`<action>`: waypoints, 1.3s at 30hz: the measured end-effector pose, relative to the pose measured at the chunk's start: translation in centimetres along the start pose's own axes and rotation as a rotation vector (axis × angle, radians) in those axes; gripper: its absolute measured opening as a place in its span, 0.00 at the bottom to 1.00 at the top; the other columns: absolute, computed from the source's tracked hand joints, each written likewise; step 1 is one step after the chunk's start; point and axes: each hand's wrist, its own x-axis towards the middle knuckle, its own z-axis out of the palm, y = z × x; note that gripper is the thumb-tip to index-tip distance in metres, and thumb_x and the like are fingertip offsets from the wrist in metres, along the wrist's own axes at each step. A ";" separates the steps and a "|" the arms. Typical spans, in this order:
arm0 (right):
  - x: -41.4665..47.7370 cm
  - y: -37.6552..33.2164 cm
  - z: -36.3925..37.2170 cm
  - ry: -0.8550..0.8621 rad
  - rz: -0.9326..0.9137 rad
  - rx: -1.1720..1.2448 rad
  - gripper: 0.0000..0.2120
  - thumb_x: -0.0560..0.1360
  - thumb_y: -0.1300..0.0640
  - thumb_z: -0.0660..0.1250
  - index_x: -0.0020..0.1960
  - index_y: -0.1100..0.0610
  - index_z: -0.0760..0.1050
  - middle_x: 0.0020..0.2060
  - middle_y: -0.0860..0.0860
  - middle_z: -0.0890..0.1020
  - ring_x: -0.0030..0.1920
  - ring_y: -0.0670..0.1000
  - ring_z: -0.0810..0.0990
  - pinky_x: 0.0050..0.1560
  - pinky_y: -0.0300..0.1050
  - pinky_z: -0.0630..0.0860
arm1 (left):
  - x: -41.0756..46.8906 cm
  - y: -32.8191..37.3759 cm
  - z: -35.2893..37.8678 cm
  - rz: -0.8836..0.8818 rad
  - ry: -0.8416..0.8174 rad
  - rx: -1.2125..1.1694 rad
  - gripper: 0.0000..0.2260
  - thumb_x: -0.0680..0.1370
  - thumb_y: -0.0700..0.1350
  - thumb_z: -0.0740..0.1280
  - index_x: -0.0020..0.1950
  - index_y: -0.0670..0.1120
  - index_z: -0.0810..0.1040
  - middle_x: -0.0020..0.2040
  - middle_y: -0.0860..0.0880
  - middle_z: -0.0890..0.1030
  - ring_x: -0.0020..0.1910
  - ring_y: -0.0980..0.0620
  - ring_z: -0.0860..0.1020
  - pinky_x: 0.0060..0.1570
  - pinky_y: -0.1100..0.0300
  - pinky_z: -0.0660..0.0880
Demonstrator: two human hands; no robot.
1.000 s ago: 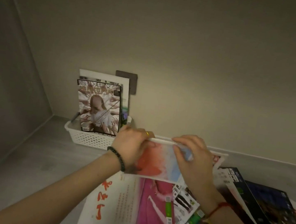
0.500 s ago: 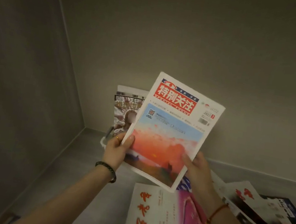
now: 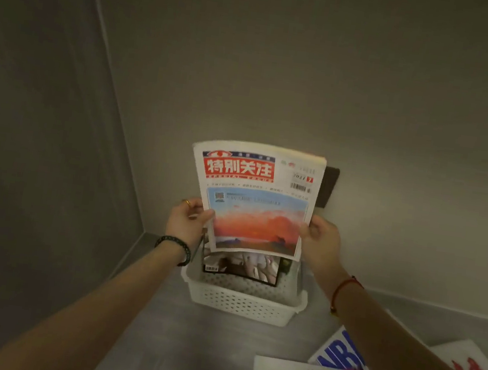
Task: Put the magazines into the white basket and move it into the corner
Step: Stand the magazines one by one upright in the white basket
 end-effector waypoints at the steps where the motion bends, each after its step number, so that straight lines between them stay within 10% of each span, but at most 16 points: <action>1: 0.5 0.7 0.5 0.000 0.012 -0.034 0.09 0.74 0.68 0.61 0.51 0.66 0.78 0.45 0.60 0.82 0.43 0.58 0.81 0.33 0.30 0.75 | 0.9 -0.9 0.1 -0.017 0.001 0.004 0.05 0.74 0.37 0.64 0.48 0.45 0.75 0.43 0.50 0.76 0.39 0.55 0.76 0.32 0.66 0.74; 11: 1.9 8.1 4.1 0.081 0.218 -0.139 0.11 0.71 0.64 0.68 0.38 0.73 0.73 0.32 0.64 0.78 0.32 0.60 0.74 0.31 0.39 0.72 | 5.1 -8.4 1.4 -0.133 0.070 0.121 0.08 0.71 0.38 0.69 0.39 0.49 0.73 0.45 0.49 0.76 0.45 0.48 0.76 0.46 0.55 0.76; 18: 3.2 9.2 5.0 0.165 0.205 -0.084 0.19 0.67 0.60 0.73 0.52 0.54 0.67 0.46 0.47 0.73 0.46 0.49 0.74 0.39 0.31 0.68 | 6.5 -8.6 2.1 -0.113 -0.117 0.088 0.22 0.73 0.38 0.66 0.64 0.47 0.64 0.59 0.49 0.73 0.58 0.49 0.72 0.60 0.48 0.72; 21: 4.0 9.4 5.2 0.226 0.230 -0.090 0.26 0.66 0.60 0.74 0.58 0.57 0.64 0.50 0.48 0.70 0.50 0.49 0.71 0.49 0.39 0.71 | 6.9 -8.1 2.6 -0.132 -0.247 0.092 0.20 0.76 0.44 0.63 0.65 0.46 0.62 0.56 0.49 0.74 0.56 0.49 0.73 0.57 0.48 0.73; 30: 5.3 7.9 3.8 0.144 0.067 -0.028 0.12 0.69 0.64 0.70 0.46 0.50 0.74 0.38 0.41 0.78 0.33 0.36 0.77 0.26 0.25 0.71 | 7.0 -8.7 3.7 0.018 -0.223 -0.072 0.11 0.77 0.41 0.60 0.58 0.52 0.66 0.48 0.59 0.76 0.47 0.62 0.74 0.40 0.70 0.72; 39: 5.1 8.3 3.9 0.056 0.082 -0.115 0.14 0.74 0.60 0.65 0.58 0.58 0.69 0.56 0.53 0.78 0.48 0.49 0.75 0.46 0.42 0.74 | 8.3 -8.4 3.4 0.038 -0.246 0.093 0.11 0.79 0.46 0.57 0.61 0.50 0.63 0.47 0.59 0.73 0.47 0.59 0.72 0.42 0.66 0.70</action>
